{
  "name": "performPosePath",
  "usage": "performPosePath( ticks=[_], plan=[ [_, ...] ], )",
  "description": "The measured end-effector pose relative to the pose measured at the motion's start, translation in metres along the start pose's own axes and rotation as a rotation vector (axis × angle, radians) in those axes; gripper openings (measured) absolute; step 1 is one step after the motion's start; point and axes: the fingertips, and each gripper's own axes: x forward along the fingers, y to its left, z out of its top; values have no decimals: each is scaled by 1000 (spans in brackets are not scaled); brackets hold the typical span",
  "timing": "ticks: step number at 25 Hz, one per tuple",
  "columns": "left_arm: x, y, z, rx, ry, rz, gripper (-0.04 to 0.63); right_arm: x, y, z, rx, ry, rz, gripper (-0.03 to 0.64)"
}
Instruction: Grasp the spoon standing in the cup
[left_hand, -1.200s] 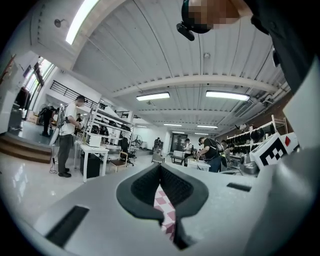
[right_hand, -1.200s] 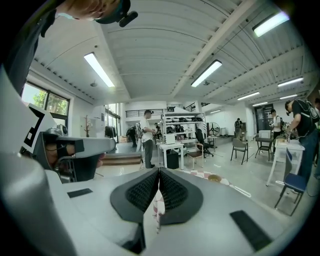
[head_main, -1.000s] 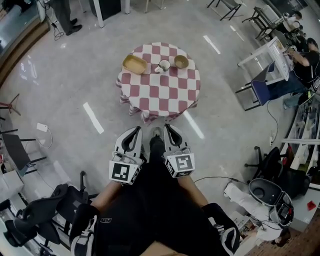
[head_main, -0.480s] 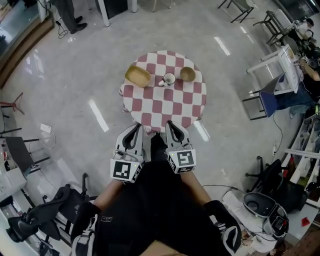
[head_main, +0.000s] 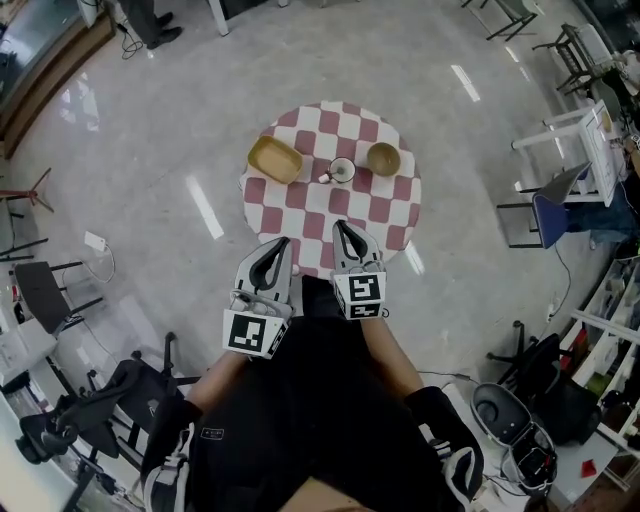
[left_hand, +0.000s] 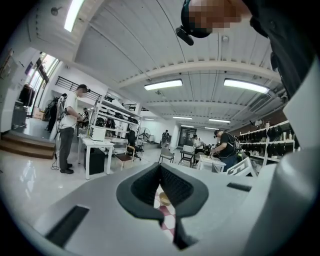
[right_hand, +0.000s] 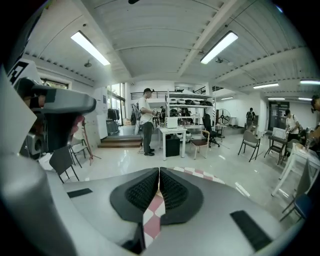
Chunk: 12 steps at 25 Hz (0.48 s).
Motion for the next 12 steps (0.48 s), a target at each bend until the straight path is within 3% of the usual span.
performPosePath(
  ticks=[12],
  plan=[
    [60,13,-6,-26,61,39,9,98,-44,-70,-86,260,45,35]
  ],
)
